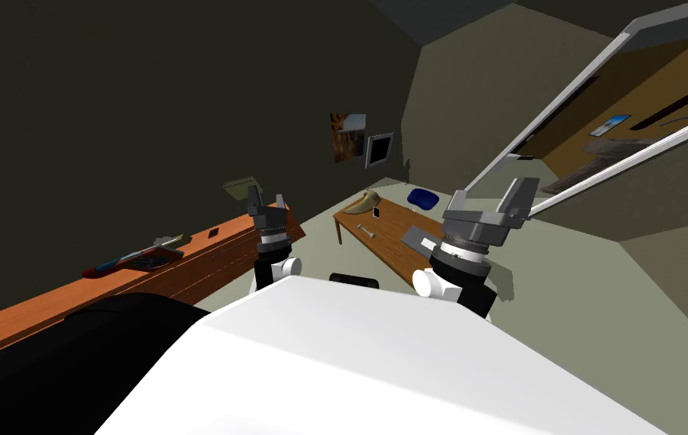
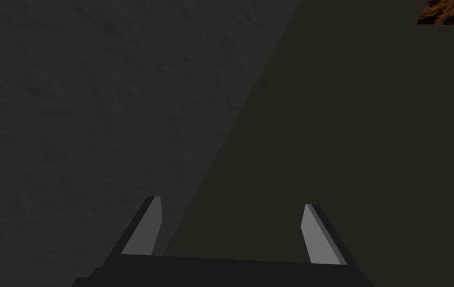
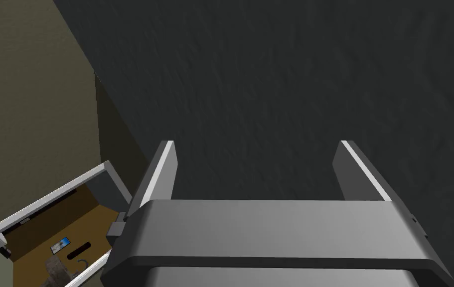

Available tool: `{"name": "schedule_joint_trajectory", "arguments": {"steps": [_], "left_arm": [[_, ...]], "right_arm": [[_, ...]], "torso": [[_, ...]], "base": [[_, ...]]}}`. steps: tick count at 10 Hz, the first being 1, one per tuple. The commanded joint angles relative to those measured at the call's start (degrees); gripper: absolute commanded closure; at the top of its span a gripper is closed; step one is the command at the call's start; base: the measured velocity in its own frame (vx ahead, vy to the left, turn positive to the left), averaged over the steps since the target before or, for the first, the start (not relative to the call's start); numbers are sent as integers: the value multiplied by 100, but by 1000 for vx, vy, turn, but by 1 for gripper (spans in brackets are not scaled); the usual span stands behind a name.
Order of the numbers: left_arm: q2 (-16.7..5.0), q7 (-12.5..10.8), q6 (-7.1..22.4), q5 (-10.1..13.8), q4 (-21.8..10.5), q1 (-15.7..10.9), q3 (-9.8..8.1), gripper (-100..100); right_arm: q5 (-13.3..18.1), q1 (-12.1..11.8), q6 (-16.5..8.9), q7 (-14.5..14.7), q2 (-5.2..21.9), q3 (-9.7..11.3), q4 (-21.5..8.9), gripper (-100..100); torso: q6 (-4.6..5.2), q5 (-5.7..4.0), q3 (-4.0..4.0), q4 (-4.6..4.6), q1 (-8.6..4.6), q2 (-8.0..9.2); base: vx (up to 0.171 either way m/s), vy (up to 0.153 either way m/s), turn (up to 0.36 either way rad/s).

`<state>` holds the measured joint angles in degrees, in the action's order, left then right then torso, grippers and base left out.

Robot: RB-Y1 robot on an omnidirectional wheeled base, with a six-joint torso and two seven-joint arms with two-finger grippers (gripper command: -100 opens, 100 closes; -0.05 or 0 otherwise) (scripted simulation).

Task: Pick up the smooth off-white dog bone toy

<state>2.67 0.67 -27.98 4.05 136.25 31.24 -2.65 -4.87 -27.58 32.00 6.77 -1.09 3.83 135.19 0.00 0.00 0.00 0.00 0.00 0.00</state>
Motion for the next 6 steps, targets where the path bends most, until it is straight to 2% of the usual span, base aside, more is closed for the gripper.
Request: {"name": "schedule_joint_trajectory", "arguments": {"steps": [1,4,6], "left_arm": [[0,0,0,0,0,0,0,0],[1,0,0,0,0,0,1,0],[1,0,0,0,0,0,2,0]], "right_arm": [[-22,-46,37,77,217,20,-24,-100],[-70,-231,148,337,722,99,-148,-100],[-81,-422,227,559,1023,178,-301,-100]], "torso": [[0,0,0,0,0,0],[-1,10,3,1,45,4],[-1,15,4,1,66,6]], "base": [[-13,44,13],[-14,126,35],[-17,200,89]]}}
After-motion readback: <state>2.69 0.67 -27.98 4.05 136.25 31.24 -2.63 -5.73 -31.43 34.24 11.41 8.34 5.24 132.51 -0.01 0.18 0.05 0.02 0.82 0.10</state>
